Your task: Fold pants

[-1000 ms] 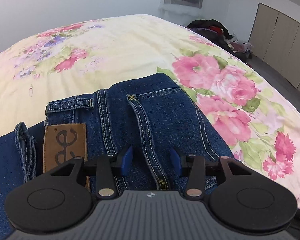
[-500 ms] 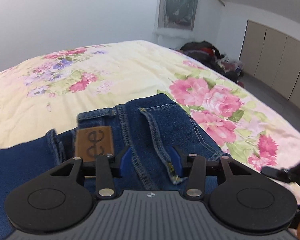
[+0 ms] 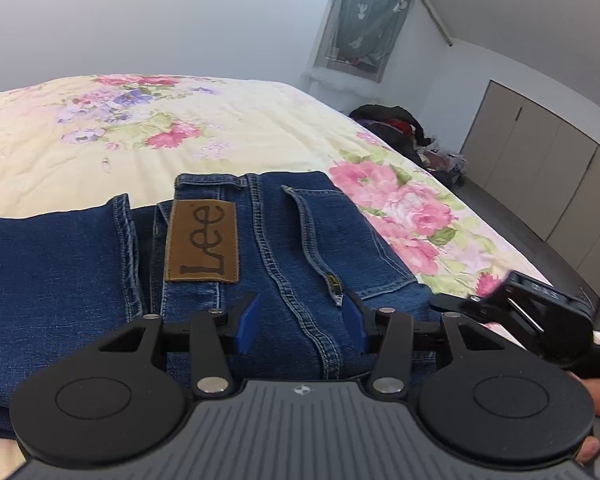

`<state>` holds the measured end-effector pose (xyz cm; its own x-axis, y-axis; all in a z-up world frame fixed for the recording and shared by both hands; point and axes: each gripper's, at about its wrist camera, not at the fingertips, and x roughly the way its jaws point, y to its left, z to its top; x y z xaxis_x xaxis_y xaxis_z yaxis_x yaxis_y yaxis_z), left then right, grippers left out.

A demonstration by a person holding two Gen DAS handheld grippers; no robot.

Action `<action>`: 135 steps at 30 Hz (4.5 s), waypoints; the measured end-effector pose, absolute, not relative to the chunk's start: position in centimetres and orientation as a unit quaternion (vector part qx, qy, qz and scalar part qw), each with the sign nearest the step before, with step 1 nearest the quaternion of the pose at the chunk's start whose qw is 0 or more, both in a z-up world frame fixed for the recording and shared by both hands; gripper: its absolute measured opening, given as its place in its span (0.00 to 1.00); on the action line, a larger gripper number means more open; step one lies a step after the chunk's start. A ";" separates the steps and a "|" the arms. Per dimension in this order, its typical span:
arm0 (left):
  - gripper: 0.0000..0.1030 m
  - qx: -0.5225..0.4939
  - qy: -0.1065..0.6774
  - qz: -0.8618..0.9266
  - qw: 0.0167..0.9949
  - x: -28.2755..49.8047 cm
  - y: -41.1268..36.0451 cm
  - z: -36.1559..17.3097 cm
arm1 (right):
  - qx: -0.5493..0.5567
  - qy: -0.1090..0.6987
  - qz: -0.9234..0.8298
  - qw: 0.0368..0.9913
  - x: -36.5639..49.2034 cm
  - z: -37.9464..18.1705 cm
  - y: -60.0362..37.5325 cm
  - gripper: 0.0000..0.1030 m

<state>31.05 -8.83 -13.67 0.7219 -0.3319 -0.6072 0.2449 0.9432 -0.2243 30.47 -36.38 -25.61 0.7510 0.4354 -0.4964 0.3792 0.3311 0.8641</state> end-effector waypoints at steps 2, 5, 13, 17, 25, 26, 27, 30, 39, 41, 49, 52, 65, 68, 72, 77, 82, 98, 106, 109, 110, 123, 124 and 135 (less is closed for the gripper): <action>0.53 -0.047 0.347 -0.140 0.926 31.2 -9.0 -14.0 | 0.568 0.358 0.026 0.741 31.3 -25.7 -35.9 0.68; 0.53 -0.066 0.363 -0.126 0.921 31.6 -8.2 -14.9 | 0.545 0.368 0.039 0.753 32.5 -25.4 -35.2 0.74; 0.51 -0.106 0.356 -0.111 0.922 31.1 -7.2 -15.2 | 0.548 0.345 0.089 0.757 32.1 -24.5 -35.0 0.33; 0.51 -0.121 0.325 -0.103 0.932 30.5 -6.1 -14.2 | 0.455 0.308 0.127 0.826 31.8 -21.1 -33.2 0.29; 0.54 -0.103 0.409 -0.085 0.903 31.9 -6.4 -16.6 | 0.500 0.319 0.115 0.797 31.5 -22.2 -34.0 0.25; 0.54 -0.111 0.409 -0.085 0.902 31.9 -6.2 -16.4 | 0.491 0.312 0.119 0.804 31.4 -21.7 -33.8 0.24; 0.54 -0.120 0.408 -0.085 0.901 31.8 -5.8 -16.3 | 0.482 0.306 0.124 0.811 31.3 -21.1 -33.5 0.23; 0.53 -0.143 0.403 -0.086 0.900 31.4 -4.5 -15.9 | 0.438 0.283 0.151 0.840 30.8 -18.3 -31.8 0.20; 0.31 -0.230 0.369 -0.089 0.896 29.7 0.4 -13.7 | 0.313 0.243 0.232 0.888 31.4 -8.9 -22.1 0.17; 0.28 -0.239 0.353 -0.088 0.900 29.1 1.5 -13.2 | 0.279 0.239 0.244 0.897 31.4 -7.4 -19.9 0.16; 0.22 -0.292 0.303 -0.085 0.903 26.6 6.7 -12.2 | 0.160 0.244 0.283 0.914 30.6 -3.6 -10.4 0.15; 0.22 -0.320 0.278 -0.076 0.902 25.0 9.3 -12.3 | 0.134 0.245 0.310 0.909 30.1 -3.0 -6.7 0.15; 0.23 -0.447 0.274 0.049 0.850 17.4 23.7 -18.5 | -0.084 0.322 0.424 0.843 28.9 -12.9 12.6 0.13; 0.34 -0.448 0.278 0.081 0.846 15.7 25.5 -19.4 | -0.085 0.343 0.418 0.837 28.9 -15.5 14.1 0.15; 0.34 -0.475 0.259 0.090 0.836 14.5 27.3 -19.7 | -0.065 0.352 0.419 0.835 28.7 -15.8 13.4 0.32; 0.48 -0.464 0.244 0.079 0.848 14.4 28.0 -18.1 | -0.024 0.346 0.447 0.825 27.9 -13.8 9.5 0.44; 0.77 -0.469 0.197 0.054 0.859 14.5 28.3 -16.4 | 0.053 0.324 0.408 0.852 28.7 -12.3 1.6 0.53; 0.29 -0.354 0.313 0.049 0.880 20.6 25.1 -15.7 | 0.302 0.427 0.300 0.798 35.0 -22.6 -9.9 0.75; 0.19 -0.289 0.325 0.073 0.898 20.2 23.0 -14.1 | 0.322 0.436 0.323 0.776 35.7 -23.6 -10.0 0.65; 0.19 -0.261 0.328 0.074 0.905 20.4 22.2 -13.2 | 0.316 0.435 0.323 0.779 35.8 -23.5 -10.2 0.55; 0.18 -0.256 0.328 0.074 0.906 20.4 22.1 -13.0 | 0.313 0.433 0.323 0.781 35.8 -23.4 -10.2 0.49; 0.15 -0.257 0.294 0.047 0.919 18.3 21.8 -11.5 | 0.321 0.386 0.354 0.789 36.0 -21.4 -11.2 0.32; 0.15 -0.262 0.307 0.051 0.913 18.2 22.0 -12.2 | 0.314 0.384 0.360 0.790 36.2 -21.3 -11.3 0.32; 0.47 -0.235 0.357 0.084 0.900 18.4 22.7 -15.2 | 0.261 0.443 0.337 0.789 37.7 -22.5 -11.2 0.48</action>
